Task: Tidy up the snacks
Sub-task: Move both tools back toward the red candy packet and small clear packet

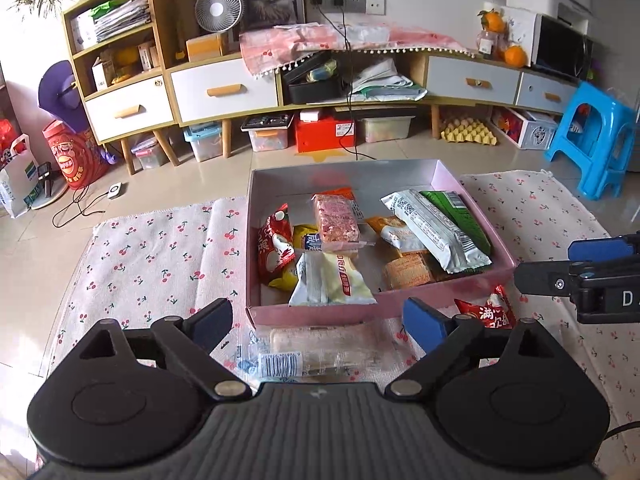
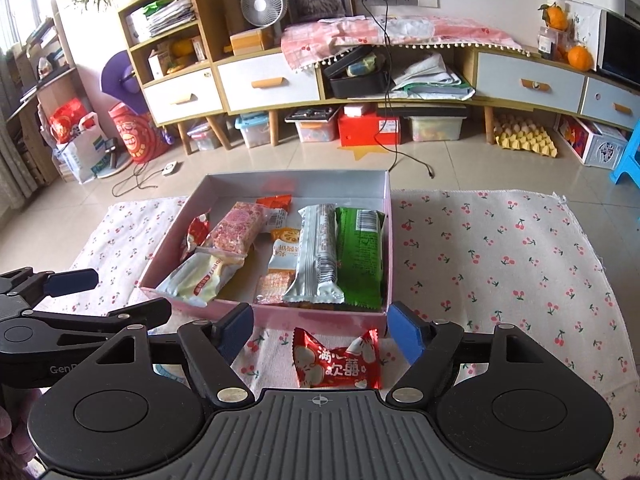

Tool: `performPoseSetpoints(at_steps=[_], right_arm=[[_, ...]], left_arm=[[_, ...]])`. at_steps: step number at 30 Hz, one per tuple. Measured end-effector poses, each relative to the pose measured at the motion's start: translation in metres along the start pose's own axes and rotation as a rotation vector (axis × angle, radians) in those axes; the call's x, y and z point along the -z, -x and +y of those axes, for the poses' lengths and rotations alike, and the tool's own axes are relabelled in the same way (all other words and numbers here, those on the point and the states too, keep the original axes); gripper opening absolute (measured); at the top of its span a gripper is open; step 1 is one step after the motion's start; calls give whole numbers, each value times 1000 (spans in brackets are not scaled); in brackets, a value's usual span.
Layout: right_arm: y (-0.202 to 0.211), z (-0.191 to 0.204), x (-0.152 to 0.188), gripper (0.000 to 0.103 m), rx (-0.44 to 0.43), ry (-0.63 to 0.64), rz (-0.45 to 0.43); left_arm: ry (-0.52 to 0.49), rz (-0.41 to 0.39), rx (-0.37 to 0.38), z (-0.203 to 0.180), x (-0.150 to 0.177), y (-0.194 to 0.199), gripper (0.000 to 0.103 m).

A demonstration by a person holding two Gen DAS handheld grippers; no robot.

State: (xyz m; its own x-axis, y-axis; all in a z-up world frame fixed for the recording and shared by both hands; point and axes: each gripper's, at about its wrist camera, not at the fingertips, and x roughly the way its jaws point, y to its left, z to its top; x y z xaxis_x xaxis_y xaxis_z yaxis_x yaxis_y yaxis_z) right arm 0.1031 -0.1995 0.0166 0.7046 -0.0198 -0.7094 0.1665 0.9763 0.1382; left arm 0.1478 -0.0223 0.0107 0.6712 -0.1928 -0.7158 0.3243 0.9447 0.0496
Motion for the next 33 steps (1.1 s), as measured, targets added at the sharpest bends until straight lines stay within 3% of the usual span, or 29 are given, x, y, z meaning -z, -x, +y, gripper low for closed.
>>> performPoseSetpoints(at_steps=[6,12,21,33], right_arm=[[18,-10,19,82,-2,12,4],[20,-22,40,85,20,22,2],[6,-37,68,85,78,42,90],[-27,-57,81,84,120,-47,137]], left_arm=[[18,10,-18,4,15,11,102],[68,28,-32,13,36,9,102],[229,92,-106,24,62,-3,102],[174,63,-7,-23,53,-12,100]])
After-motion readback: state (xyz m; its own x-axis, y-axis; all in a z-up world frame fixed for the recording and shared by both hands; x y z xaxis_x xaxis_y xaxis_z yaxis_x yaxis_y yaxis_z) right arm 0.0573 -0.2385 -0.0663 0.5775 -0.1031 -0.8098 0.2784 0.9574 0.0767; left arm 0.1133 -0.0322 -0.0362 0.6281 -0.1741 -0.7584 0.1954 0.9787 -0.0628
